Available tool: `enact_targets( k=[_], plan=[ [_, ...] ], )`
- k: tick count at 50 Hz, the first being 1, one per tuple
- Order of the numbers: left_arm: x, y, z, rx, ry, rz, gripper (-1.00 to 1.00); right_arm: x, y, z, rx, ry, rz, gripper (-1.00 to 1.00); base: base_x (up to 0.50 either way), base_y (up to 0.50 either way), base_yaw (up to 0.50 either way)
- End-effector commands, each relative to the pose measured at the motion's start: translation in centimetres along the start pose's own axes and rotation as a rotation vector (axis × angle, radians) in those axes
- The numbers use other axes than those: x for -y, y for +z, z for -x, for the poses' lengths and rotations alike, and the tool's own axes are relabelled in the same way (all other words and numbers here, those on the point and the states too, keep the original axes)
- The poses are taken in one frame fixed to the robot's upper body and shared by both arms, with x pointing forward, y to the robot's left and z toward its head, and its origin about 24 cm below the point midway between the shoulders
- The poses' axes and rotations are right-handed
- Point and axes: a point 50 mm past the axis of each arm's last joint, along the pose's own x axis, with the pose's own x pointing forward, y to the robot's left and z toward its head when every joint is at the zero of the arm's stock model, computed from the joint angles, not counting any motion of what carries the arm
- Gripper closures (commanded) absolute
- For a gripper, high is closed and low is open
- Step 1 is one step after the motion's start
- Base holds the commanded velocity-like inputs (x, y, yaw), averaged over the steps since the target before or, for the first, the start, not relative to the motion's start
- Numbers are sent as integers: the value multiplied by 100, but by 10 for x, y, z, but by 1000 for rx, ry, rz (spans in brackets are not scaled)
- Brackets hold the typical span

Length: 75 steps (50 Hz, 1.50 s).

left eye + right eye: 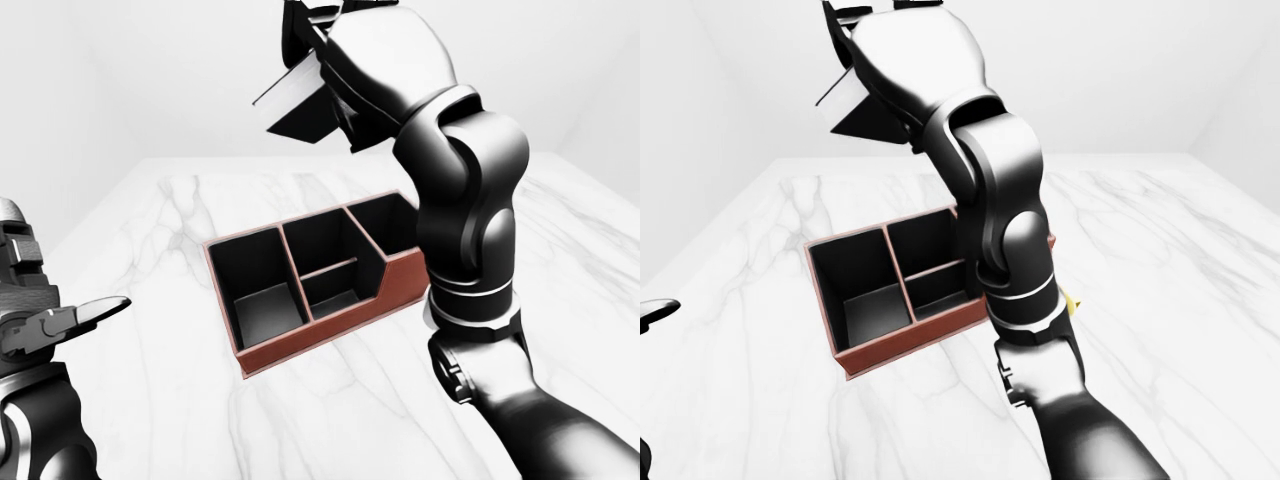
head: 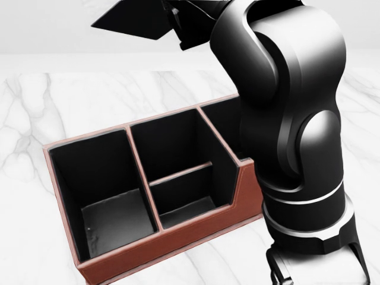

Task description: Pick up the book and place it in the front compartment of the caddy.

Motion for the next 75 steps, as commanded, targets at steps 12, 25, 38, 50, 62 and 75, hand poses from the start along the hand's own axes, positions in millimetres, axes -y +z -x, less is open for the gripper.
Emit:
enact_targets(
  k=[12, 25, 38, 50, 62, 75],
  plan=[
    [1, 0, 1, 0, -3, -1, -100, 14, -19, 2, 140, -15, -267, 100, 0, 0, 0],
    [0, 0, 0, 2, 0, 1, -100, 10, -18, 3, 253, 15, -408, 100, 0, 0, 0],
    [-1, 1, 0, 3, 1, 1, -100, 10, -15, 9, 369, 16, -565, 100, 0, 0, 0],
    [-1, -2, -2, -6, 5, 1, -100, 2, -21, 10, 417, 48, -697, 100, 0, 0, 0],
    [-2, -1, -3, -1, 8, 2, -100, -17, -26, 9, 398, 48, -838, 100, 0, 0, 0],
    [-1, 0, -1, 0, 2, 0, -100, -34, -47, 16, 313, 4, -952, 100, 0, 0, 0]
  ],
)
